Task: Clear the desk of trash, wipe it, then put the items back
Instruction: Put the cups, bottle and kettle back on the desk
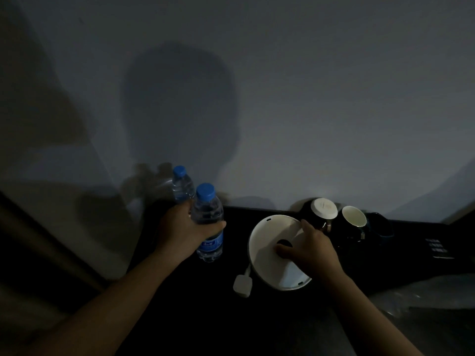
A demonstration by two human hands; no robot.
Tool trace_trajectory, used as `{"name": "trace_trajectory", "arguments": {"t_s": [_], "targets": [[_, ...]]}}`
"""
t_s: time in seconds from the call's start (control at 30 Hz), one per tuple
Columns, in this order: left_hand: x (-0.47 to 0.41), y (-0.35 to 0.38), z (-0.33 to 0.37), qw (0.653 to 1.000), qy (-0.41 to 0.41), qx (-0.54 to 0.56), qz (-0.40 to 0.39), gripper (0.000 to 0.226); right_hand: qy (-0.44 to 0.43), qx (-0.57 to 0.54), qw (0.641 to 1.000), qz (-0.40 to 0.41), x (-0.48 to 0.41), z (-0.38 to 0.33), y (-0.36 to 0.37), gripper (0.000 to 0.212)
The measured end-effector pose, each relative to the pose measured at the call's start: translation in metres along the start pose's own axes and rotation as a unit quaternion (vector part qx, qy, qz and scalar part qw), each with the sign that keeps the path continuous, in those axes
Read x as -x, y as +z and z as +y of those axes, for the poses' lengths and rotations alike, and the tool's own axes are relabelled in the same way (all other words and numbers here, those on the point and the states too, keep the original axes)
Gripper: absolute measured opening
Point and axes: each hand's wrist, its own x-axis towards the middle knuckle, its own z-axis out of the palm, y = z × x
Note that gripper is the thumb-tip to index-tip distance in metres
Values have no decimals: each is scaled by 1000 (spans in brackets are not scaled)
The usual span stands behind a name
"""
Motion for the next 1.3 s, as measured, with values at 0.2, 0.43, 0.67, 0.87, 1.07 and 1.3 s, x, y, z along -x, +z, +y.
{"name": "trace_trajectory", "arguments": {"t_s": [0.2,0.43,0.67,0.87,1.07,1.3], "targets": [[-35,12,-23,1000,-10,6,-11,36,7,-8,999,-31,-35,-5,18,82],[-69,37,-39,998,-43,-16,38,38,4,8,998,-58,-74,-1,32,88],[-109,67,-51,996,-46,-15,79,34,7,7,997,-76,-101,11,41,84],[-134,86,-57,993,-64,-9,102,39,16,-1,996,-85,-114,21,49,92],[-150,97,-60,991,-78,-8,113,47,15,-15,996,-81,-124,27,57,91],[-163,99,-64,988,-92,-32,118,37,19,-26,996,-81,-130,31,61,94]]}}
